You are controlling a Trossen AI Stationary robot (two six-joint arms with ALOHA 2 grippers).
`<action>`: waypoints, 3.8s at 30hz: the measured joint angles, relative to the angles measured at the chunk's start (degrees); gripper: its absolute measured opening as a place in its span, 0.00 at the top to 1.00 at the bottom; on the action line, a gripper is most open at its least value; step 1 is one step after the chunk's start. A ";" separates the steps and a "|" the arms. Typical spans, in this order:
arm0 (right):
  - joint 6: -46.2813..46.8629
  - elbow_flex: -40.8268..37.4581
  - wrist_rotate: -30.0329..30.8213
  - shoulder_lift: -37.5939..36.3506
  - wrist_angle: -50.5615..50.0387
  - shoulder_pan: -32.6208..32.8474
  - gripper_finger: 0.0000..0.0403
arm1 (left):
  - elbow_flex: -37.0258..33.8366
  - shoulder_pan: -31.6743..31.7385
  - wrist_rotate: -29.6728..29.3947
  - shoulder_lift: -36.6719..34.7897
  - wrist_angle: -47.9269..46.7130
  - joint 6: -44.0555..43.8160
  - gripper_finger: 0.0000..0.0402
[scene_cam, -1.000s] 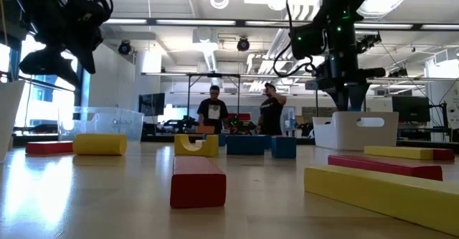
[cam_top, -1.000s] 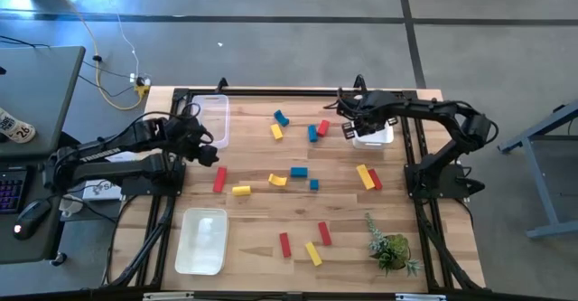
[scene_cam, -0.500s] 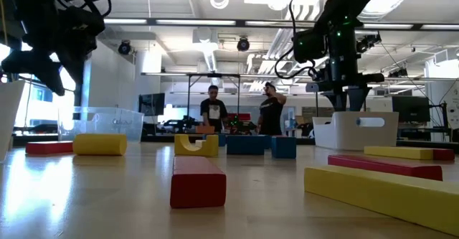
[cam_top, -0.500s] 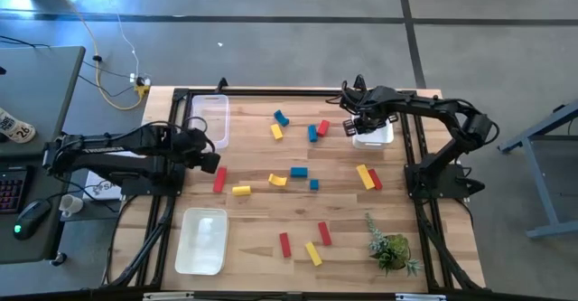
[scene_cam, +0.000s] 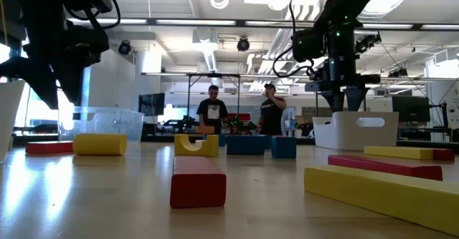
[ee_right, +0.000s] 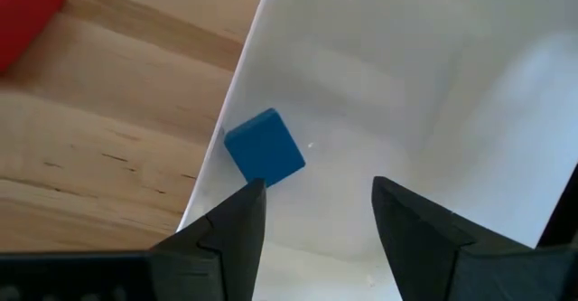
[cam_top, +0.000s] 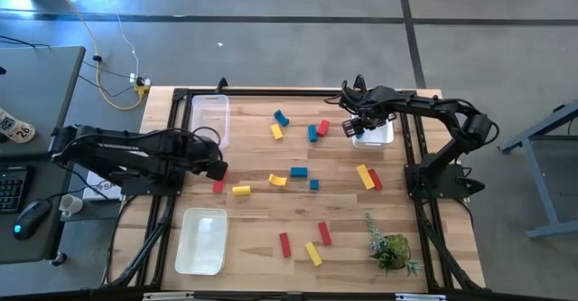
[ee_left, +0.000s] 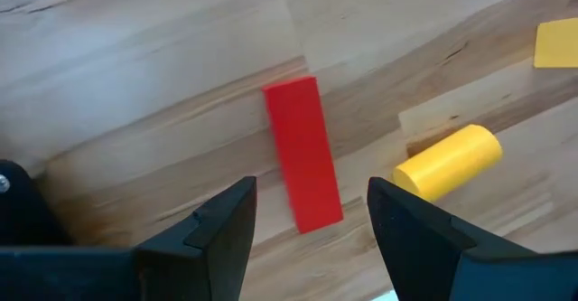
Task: Sort & place blocks by color
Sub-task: Put the red block into the transparent bin
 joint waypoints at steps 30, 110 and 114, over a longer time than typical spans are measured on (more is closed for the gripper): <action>-4.97 0.07 -0.09 0.00 -0.09 0.00 0.53 | -0.02 -4.14 -2.76 21.68 9.50 -10.18 0.50; 0.58 0.13 -12.52 -8.36 56.98 26.68 0.53 | 12.00 36.86 -17.40 4.83 -0.36 54.61 0.69; -4.95 0.13 -12.50 -6.24 60.03 27.79 0.53 | 12.00 37.29 -17.14 4.83 -0.30 54.60 0.68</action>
